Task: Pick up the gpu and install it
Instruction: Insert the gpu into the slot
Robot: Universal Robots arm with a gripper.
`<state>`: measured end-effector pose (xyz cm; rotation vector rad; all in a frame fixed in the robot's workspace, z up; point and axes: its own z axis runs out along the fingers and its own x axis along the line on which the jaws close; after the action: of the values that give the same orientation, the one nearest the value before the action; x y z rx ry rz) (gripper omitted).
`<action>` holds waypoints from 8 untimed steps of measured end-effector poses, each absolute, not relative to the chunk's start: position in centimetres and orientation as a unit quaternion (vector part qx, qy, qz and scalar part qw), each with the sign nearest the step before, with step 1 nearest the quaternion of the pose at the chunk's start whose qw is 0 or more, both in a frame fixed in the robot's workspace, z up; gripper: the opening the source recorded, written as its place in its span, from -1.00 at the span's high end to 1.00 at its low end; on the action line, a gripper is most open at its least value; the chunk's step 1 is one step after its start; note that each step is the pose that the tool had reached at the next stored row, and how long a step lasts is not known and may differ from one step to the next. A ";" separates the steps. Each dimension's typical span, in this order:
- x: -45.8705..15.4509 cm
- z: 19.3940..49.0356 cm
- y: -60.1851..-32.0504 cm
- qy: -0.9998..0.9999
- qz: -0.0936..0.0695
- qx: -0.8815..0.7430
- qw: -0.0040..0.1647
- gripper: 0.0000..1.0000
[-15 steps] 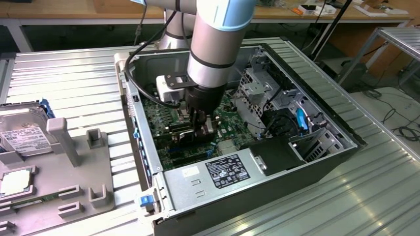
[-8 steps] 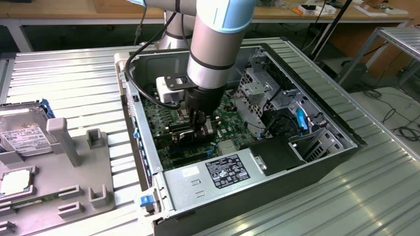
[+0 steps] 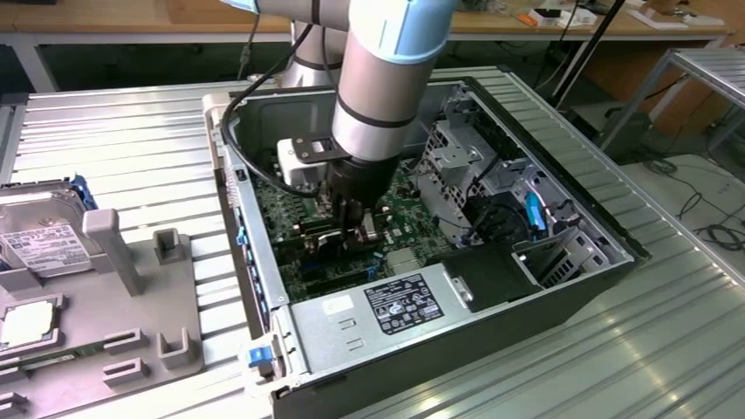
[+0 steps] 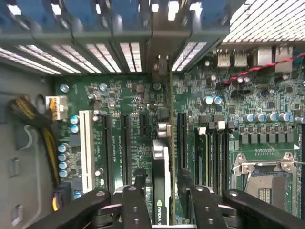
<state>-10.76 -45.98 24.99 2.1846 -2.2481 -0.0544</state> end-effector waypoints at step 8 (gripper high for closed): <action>-10.8 29.5 -45.9 -0.717 -0.017 0.697 0.003 0.19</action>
<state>-10.76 -45.89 29.49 2.1845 -2.2479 -0.0542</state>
